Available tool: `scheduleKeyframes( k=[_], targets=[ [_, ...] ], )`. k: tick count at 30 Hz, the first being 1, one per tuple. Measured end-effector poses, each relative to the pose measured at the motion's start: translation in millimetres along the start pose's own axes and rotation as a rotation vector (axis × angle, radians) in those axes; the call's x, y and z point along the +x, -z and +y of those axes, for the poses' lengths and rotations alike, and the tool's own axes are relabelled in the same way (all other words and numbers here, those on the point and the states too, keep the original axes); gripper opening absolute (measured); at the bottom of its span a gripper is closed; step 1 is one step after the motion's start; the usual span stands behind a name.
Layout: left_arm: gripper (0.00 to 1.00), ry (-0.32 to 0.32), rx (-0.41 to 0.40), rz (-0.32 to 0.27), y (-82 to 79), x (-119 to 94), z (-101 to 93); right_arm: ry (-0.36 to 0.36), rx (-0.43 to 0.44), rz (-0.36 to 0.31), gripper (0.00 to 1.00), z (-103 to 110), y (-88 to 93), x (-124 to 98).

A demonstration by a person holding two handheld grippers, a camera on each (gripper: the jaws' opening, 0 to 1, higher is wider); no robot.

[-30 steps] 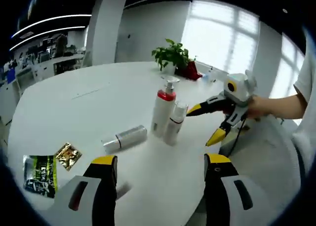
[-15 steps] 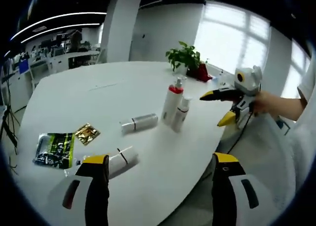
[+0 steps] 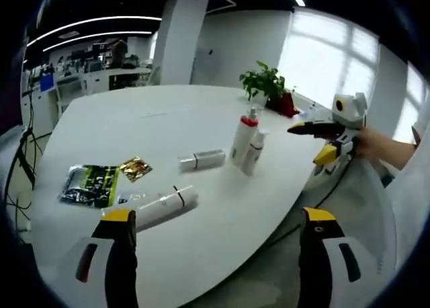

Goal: Arrange the skincare products in the storage area until every visible bottle or jar stands upright without overlapping.

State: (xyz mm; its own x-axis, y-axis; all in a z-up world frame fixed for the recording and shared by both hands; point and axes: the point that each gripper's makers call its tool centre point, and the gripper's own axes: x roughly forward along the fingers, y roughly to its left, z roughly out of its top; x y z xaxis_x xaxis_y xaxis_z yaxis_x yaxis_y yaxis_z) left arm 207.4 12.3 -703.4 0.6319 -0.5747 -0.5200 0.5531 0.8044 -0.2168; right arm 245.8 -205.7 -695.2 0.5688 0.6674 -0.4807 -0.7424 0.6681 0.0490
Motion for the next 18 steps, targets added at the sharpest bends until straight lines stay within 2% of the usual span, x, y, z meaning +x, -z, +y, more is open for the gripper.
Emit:
scheduleKeyframes(
  k=[6, 9, 18],
  targets=[
    [0.99, -0.016, 0.007, 0.005, 2.5, 1.1, 3.2, 0.001, -0.022, 0.003, 0.96, 4.3, -0.4, -0.5],
    [0.99, -0.024, 0.021, 0.004, 2.9, 2.7, 4.0, -0.001, -0.011, 0.023, 0.99, 3.7, 6.1, 2.3],
    [0.99, -0.033, 0.029, -0.004, 1.6, 2.2, 3.9, 0.0, -0.015, 0.047, 0.99, 5.4, 9.1, 2.5]
  ],
)
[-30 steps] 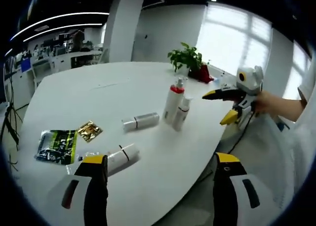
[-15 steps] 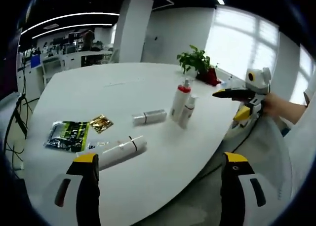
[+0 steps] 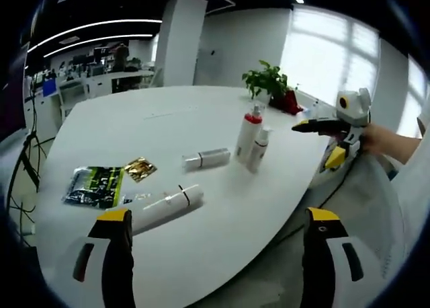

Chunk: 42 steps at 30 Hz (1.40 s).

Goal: Arrange the skincare products in the storage area until every visible bottle or jar stands upright without overlapping.

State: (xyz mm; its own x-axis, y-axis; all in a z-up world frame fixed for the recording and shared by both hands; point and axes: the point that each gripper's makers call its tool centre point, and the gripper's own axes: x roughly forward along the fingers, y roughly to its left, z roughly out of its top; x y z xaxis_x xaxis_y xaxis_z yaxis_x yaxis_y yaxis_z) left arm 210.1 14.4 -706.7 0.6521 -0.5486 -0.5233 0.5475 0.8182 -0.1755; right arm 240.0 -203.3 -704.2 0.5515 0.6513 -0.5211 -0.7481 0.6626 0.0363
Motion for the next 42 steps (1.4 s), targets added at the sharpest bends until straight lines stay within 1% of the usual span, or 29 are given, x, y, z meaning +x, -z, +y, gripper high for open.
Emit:
scheduleKeyframes(
  k=[5, 11, 16, 18, 20, 22, 25, 30, 34, 42],
  targets=[
    [0.99, -0.002, -0.005, -0.006, -0.3, -1, 2.2, -0.028, -0.009, 0.025, 0.99, 7, 3.2, 3],
    [0.98, -0.012, -0.002, -0.008, -0.2, -1, 4.3, -0.088, -0.033, 0.068, 0.92, 20, 6.2, 8],
    [0.98, -0.02, -0.021, -0.018, -1.2, -2, 7.8, -0.132, -0.06, 0.089, 0.89, 31, 3.1, 16],
    [0.98, -0.027, -0.027, -0.023, -1.5, -4, 12.1, -0.154, -0.072, 0.101, 0.89, 36, 0.1, 21],
    [0.97, -0.037, -0.029, -0.025, -1.3, -4, 11.6, -0.176, -0.095, 0.111, 0.88, 38, -3.5, 26],
    [0.97, -0.043, -0.029, -0.024, -0.5, -4, 13.6, -0.203, -0.116, 0.117, 0.88, 44, -9.6, 34],
    [0.97, -0.056, -0.029, -0.032, -1.5, -6, 16.2, -0.236, -0.15, 0.13, 0.87, 50, -13.5, 43],
    [0.96, -0.076, -0.039, -0.047, -3.5, -9, 20.3, -0.31, -0.22, 0.155, 0.85, 67, -26.8, 68],
    [0.96, -0.081, -0.049, -0.047, -1.9, -11, 26.8, -0.345, -0.267, 0.179, 0.81, 75, -34.6, 87],
    [0.95, -0.081, -0.044, -0.037, 0.5, -10, 26.6, -0.408, -0.375, 0.257, 0.73, 87, -42.2, 131]
  ],
)
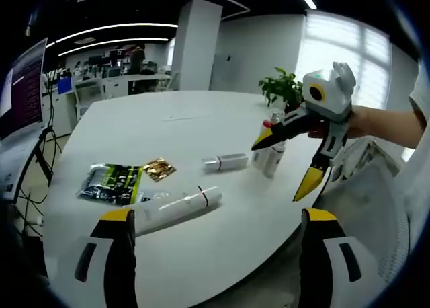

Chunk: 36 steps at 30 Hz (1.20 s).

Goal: Arrange the skincare products in the storage area until every visible bottle or jar stands upright without overlapping.

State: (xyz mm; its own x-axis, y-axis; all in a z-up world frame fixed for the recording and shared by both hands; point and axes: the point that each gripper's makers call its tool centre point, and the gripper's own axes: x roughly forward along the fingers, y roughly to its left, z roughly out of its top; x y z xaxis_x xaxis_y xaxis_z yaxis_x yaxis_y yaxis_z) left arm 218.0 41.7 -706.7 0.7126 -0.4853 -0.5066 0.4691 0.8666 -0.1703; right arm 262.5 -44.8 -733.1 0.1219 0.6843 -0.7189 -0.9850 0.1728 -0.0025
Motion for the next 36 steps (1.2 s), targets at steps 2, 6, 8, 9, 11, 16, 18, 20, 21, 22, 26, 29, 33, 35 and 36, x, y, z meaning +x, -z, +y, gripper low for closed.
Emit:
scheduleKeyframes(
  k=[2, 6, 8, 9, 11, 16, 18, 20, 21, 22, 26, 29, 33, 35, 36],
  targets=[
    [0.95, 0.006, -0.004, 0.0, -0.1, 0, -0.6, -0.014, -0.011, 0.012, 0.72, -4, -6.8, 12],
    [0.95, 0.005, -0.005, 0.001, 0.3, 1, 0.5, -0.048, -0.061, 0.06, 0.68, -5, -17.7, 37],
    [0.95, 0.011, -0.007, 0.004, 1.0, 2, -0.3, -0.057, -0.076, 0.076, 0.66, -7, -22.5, 45],
    [0.95, 0.011, -0.005, 0.006, 1.2, 2, -0.7, -0.065, -0.08, 0.087, 0.65, -7, -23.8, 50],
    [0.94, 0.015, -0.002, 0.01, 1.8, 3, -2.5, -0.078, -0.097, 0.111, 0.63, -10, -26.2, 64],
    [0.94, 0.024, 0.001, 0.015, 2.9, 4, -4.0, -0.119, -0.149, 0.175, 0.62, -11, -27.2, 96],
    [0.94, 0.026, -0.001, 0.013, 2.6, 4, -4.1, -0.128, -0.173, 0.205, 0.61, -14, -27.9, 107],
    [0.94, 0.024, -0.005, 0.009, 2.1, 4, -3.3, -0.137, -0.183, 0.222, 0.6, -16, -30.2, 115],
    [0.94, 0.023, -0.007, 0.008, 1.9, 4, -3.3, -0.145, -0.189, 0.233, 0.59, -17, -28.1, 123],
    [0.94, 0.023, -0.009, 0.008, 1.9, 4, -3.1, -0.148, -0.19, 0.241, 0.58, -18, -26.8, 127],
    [0.94, 0.026, -0.018, 0.006, 2.5, 4, -1.1, -0.167, -0.21, 0.275, 0.52, -20, -30.5, 138],
    [0.94, 0.03, -0.021, 0.012, 3.6, 5, -2.1, -0.178, -0.221, 0.302, 0.49, -22, -29.4, 149],
    [0.94, 0.027, -0.025, 0.015, 4.8, 5, -0.9, -0.19, -0.236, 0.325, 0.47, -20, -27.8, 158],
    [0.94, 0.026, -0.032, 0.013, 4.8, 5, 0.0, -0.197, -0.25, 0.333, 0.45, -19, -29.5, 162],
    [0.94, 0.024, -0.034, 0.013, 4.9, 5, 0.2, -0.197, -0.255, 0.337, 0.44, -20, -26.4, 164]
  ],
)
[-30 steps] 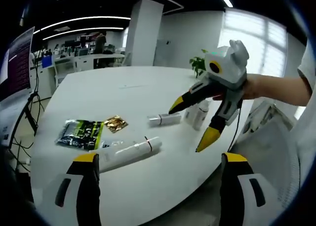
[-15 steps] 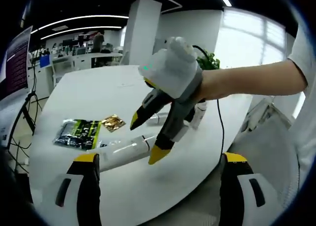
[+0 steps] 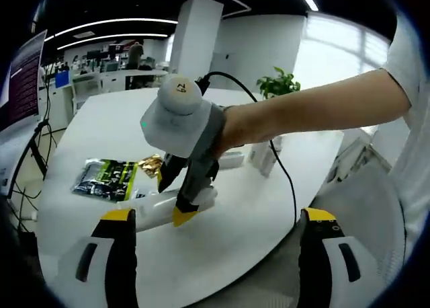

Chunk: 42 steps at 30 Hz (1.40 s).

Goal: Arrange the skincare products in the storage area until every visible bottle or jar stands upright without overlapping.

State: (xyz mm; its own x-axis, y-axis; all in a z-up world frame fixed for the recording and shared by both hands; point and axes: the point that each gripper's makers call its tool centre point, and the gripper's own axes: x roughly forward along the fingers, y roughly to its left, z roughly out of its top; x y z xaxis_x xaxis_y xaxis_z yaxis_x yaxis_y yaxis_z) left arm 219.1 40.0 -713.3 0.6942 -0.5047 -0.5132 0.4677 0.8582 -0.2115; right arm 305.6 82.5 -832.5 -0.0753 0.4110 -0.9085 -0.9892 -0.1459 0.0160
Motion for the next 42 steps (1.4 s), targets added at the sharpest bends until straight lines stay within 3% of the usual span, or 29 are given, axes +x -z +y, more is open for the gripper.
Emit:
scheduleKeyframes(
  k=[4, 13, 19, 31, 42],
  targets=[
    [0.94, -0.003, -0.006, 0.0, 0.6, 0, 0.2, 0.027, -0.024, 0.003, 0.36, -6, -1.0, 0],
    [0.94, -0.014, -0.009, 0.002, 1.2, -1, 1.8, 0.021, -0.079, 0.025, 0.33, -4, -3.4, 5],
    [0.93, -0.022, -0.006, 0.005, 1.8, -1, 3.7, 0.036, -0.051, 0.011, 0.31, -2, -1.5, 2],
    [0.93, -0.027, 0.002, 0.012, 3.2, -1, 5.1, 0.127, -0.062, -0.074, 0.28, -2, -3.1, -5],
    [0.92, -0.023, 0.018, 0.024, 3.8, 1, 1.7, 0.188, 0.101, -0.246, 0.28, 4, 5.1, -36]
  ],
)
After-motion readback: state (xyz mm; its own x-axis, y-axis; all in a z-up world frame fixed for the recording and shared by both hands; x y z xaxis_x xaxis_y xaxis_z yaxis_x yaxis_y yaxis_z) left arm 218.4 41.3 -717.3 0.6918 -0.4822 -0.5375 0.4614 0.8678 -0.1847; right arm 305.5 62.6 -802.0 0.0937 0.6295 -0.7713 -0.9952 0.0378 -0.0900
